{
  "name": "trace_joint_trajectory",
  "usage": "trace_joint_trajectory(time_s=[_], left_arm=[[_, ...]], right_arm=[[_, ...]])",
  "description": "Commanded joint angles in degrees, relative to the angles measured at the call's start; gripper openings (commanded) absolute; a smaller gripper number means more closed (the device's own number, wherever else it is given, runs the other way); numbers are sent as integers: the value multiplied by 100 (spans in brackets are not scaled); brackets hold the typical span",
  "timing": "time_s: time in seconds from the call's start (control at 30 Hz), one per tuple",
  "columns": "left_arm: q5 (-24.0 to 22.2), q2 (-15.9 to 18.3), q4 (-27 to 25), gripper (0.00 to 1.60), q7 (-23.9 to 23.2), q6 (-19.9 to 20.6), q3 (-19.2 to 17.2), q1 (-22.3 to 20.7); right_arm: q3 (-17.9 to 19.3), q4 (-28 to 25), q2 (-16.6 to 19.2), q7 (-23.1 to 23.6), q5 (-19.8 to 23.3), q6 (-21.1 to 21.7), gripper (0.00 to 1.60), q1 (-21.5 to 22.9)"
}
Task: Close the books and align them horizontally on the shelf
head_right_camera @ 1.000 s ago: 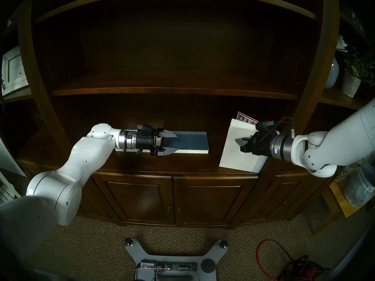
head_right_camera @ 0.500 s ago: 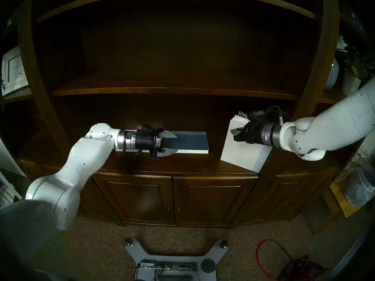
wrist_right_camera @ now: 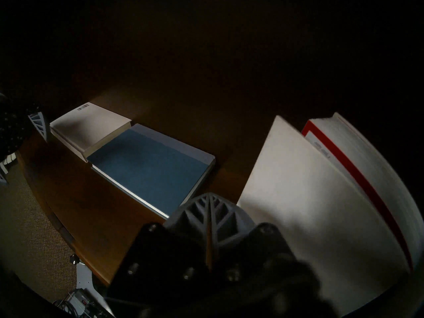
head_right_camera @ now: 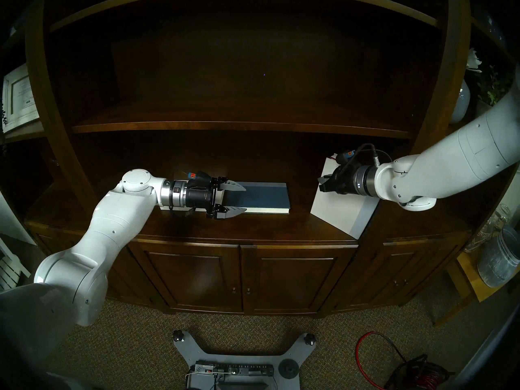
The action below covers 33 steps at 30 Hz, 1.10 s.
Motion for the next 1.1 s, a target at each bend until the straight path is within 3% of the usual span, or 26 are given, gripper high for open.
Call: trace_joint_trajectory(time_s=[0.0,0.53,0.8,1.07], left_arm=[[-125,59,-571,160,6,141,-119,86],[-151,288,-1847,160,106,675,-357,762],[-163,375,-2416,160,284,984,-508,1106],[-155,459,-3074,160,538,1370,-684,1495]], right_arm=[[183,532,-185,-175,97,104,0,-217],[389,1312,-468,-520,340,525,0,-907],[554,1366,-583,-554,425,638,0,-1098],[682,1068,-638,-506,464,707,0,-1021]])
